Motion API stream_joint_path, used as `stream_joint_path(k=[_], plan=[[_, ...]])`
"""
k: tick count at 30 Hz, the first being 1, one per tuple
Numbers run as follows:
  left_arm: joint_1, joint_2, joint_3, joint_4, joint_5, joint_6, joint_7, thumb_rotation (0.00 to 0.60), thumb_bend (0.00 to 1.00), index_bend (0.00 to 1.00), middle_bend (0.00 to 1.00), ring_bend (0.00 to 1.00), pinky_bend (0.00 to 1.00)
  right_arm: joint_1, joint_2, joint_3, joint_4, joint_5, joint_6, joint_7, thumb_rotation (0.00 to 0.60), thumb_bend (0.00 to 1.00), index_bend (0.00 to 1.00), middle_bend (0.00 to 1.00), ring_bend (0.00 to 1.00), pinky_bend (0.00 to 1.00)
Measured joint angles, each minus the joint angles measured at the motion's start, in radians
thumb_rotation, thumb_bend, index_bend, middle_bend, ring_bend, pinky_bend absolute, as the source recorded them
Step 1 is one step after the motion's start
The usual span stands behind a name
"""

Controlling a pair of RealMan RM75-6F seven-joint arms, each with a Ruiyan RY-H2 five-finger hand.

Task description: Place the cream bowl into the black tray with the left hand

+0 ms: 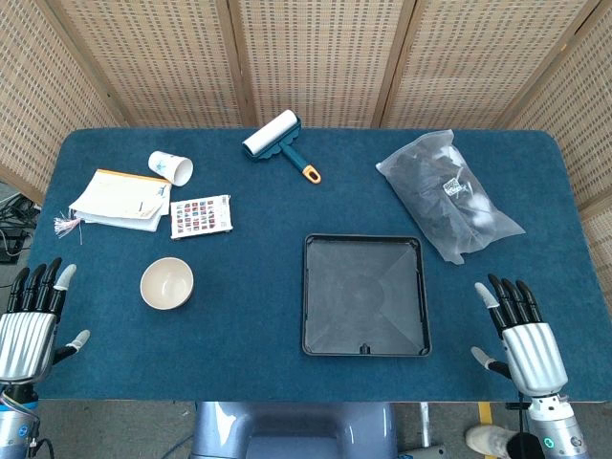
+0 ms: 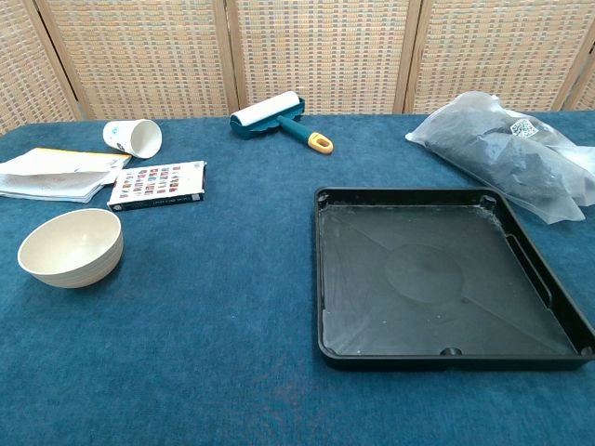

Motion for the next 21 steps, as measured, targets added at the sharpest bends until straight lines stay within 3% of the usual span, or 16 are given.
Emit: stream_joint_path(k=[21], plan=[[-0.003,0.002,0.003,-0.003,0.007,-0.005,0.003,0.6,0.0,0.0,0.0,0.0,0.0,-0.003,0.004,-0.002,-0.004,0.008,-0.004,-0.004,0.6,0.16,0.01,0.0,0.0,0.0]])
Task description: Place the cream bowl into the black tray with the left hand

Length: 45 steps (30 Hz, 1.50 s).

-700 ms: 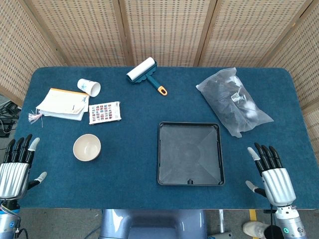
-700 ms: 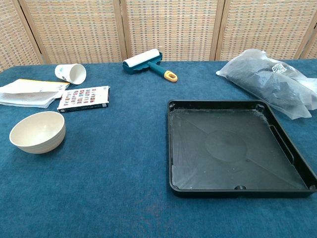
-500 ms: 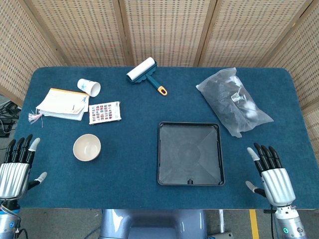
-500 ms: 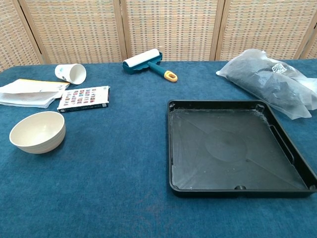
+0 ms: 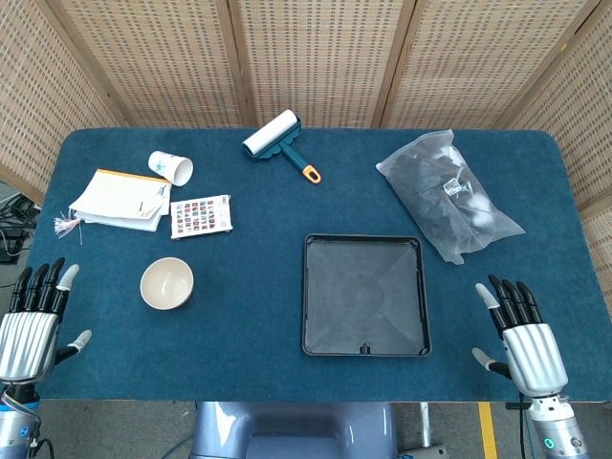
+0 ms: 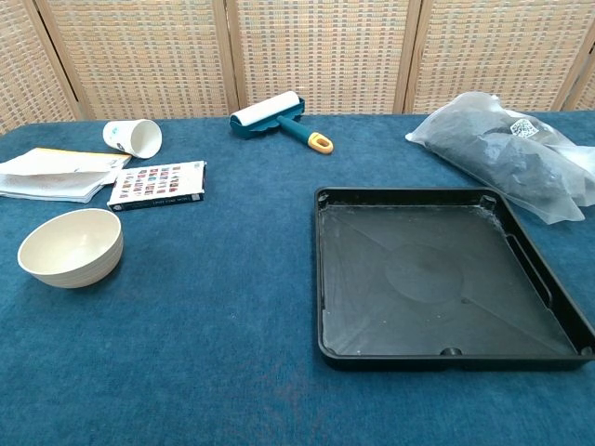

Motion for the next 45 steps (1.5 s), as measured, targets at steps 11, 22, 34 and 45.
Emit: stream_joint_path(k=[11,22,34,45], plan=[[-0.01,-0.003,0.002,0.009,-0.016,-0.032,-0.005,0.6,0.01,0.04,0.0,0.0,0.0,0.0,0.001,-0.002,-0.001,-0.006,0.004,0.003,0.6,0.16,0.01,0.0,0.0,0.0],[-0.055,-0.048,-0.003,0.062,-0.055,-0.126,-0.006,0.6,0.19,0.32,0.0,0.0,0.0,-0.003,0.003,0.0,-0.002,-0.008,0.012,0.005,0.6,0.16,0.01,0.0,0.0,0.0],[-0.134,-0.118,-0.022,0.164,-0.092,-0.237,-0.015,0.6,0.24,0.41,0.0,0.0,0.0,-0.003,0.002,0.0,0.0,-0.006,0.009,0.008,0.6,0.16,0.01,0.0,0.0,0.0],[-0.205,-0.167,-0.036,0.219,-0.135,-0.34,0.005,0.6,0.25,0.45,0.0,0.0,0.0,-0.002,0.003,0.002,0.002,-0.003,0.01,0.016,0.6,0.16,0.01,0.0,0.0,0.0]])
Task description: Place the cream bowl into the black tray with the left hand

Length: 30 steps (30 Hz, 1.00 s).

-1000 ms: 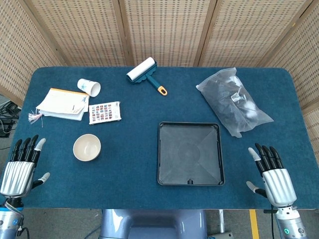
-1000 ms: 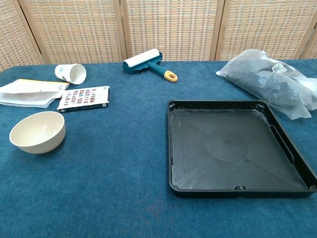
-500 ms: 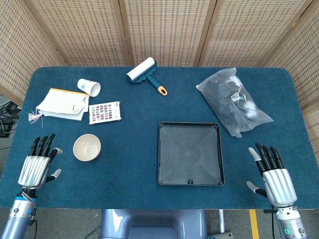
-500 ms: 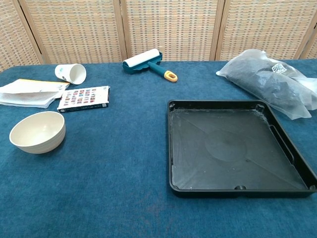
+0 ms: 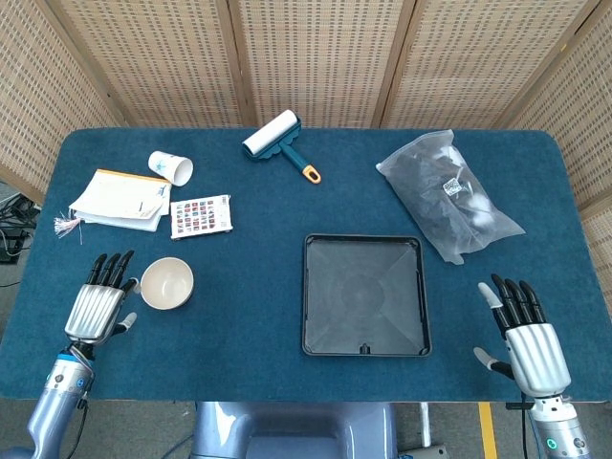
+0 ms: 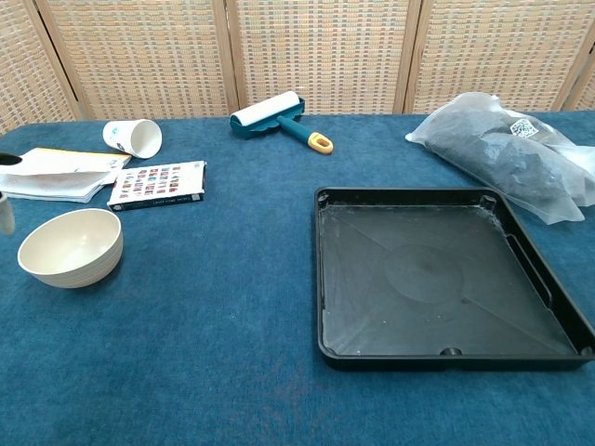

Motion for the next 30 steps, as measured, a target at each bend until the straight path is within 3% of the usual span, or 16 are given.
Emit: stream_joint_path(k=[24,30], plan=[[-0.082,-0.083,-0.005,0.067,-0.077,-0.105,0.079,0.6,0.26,0.53,0.0,0.0,0.0,-0.001,0.003,0.007,0.004,0.006,0.008,0.013,0.6,0.16,0.01,0.0,0.0,0.0],[-0.096,-0.099,-0.008,0.081,-0.089,-0.114,0.089,0.6,0.37,0.58,0.0,0.0,0.0,-0.002,0.003,0.007,0.005,0.005,0.01,0.015,0.6,0.16,0.01,0.0,0.0,0.0]])
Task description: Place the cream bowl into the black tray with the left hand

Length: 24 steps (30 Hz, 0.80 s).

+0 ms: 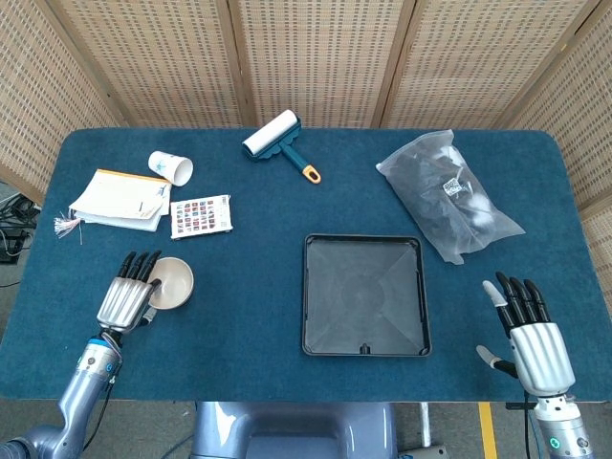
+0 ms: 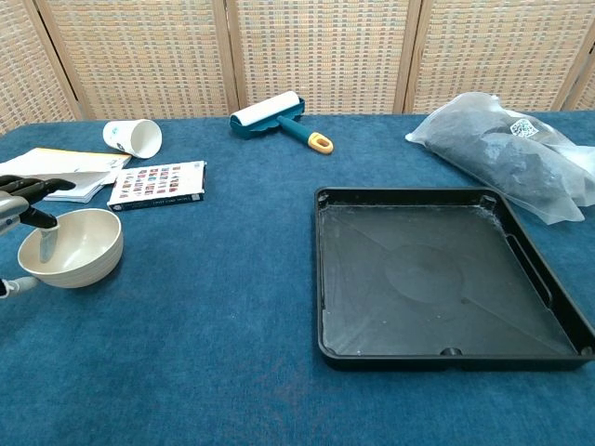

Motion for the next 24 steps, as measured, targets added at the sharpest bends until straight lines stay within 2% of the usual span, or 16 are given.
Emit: stream_joint_path(k=[6,15,24], plan=[[-0.007,-0.013,0.003,0.015,-0.004,0.003,0.004,0.6,0.46,0.61,0.0,0.0,0.0,0.0,0.001,0.0,-0.001,-0.001,0.001,0.003,0.6,0.16,0.01,0.0,0.0,0.0],[-0.012,-0.018,0.011,0.026,-0.009,0.012,0.008,0.6,0.46,0.64,0.0,0.0,0.0,-0.001,0.002,0.0,-0.002,-0.001,0.002,0.004,0.6,0.16,0.01,0.0,0.0,0.0],[-0.022,-0.002,0.012,-0.008,0.035,0.06,0.023,0.6,0.46,0.64,0.0,0.0,0.0,-0.002,0.004,0.001,-0.002,0.002,0.003,0.008,0.6,0.16,0.01,0.0,0.0,0.0]])
